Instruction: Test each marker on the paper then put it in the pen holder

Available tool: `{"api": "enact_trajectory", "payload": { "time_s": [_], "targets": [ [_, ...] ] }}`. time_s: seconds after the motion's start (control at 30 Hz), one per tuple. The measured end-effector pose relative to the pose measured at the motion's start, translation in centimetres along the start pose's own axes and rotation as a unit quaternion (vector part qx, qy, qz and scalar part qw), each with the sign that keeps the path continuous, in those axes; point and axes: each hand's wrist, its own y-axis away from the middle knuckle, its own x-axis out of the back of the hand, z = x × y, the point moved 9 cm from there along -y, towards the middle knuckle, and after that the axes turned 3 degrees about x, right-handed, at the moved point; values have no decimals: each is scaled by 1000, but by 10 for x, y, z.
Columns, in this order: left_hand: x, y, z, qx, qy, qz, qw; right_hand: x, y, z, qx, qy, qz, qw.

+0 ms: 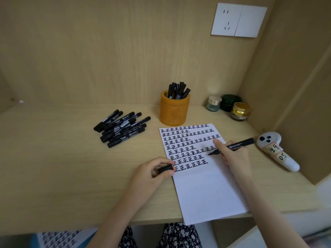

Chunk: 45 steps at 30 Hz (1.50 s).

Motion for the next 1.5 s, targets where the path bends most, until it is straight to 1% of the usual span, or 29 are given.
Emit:
{"api": "enact_trajectory", "payload": {
  "time_s": [0.17, 0.27, 0.5, 0.97, 1.3, 1.5],
  "targets": [
    [-2, 2, -3, 1, -30, -7, 1000, 3, -3, 11, 1, 23, 23, 999],
    [-4, 2, -6, 5, -46, -10, 999, -1, -4, 13, 8, 42, 12, 999],
    [-6, 0, -9, 2, -55, -16, 998, -2, -4, 13, 22, 43, 1, 999],
    [-6, 1, -5, -3, -50, -18, 999, -6, -1, 12, 16, 45, -11, 999],
    [-7, 2, -5, -6, -57, -21, 998, 1, -3, 11, 30, 72, 19, 997],
    [-5, 2, -4, -7, -55, -16, 998, 3, -4, 14, 15, 60, 27, 998]
  ]
}}
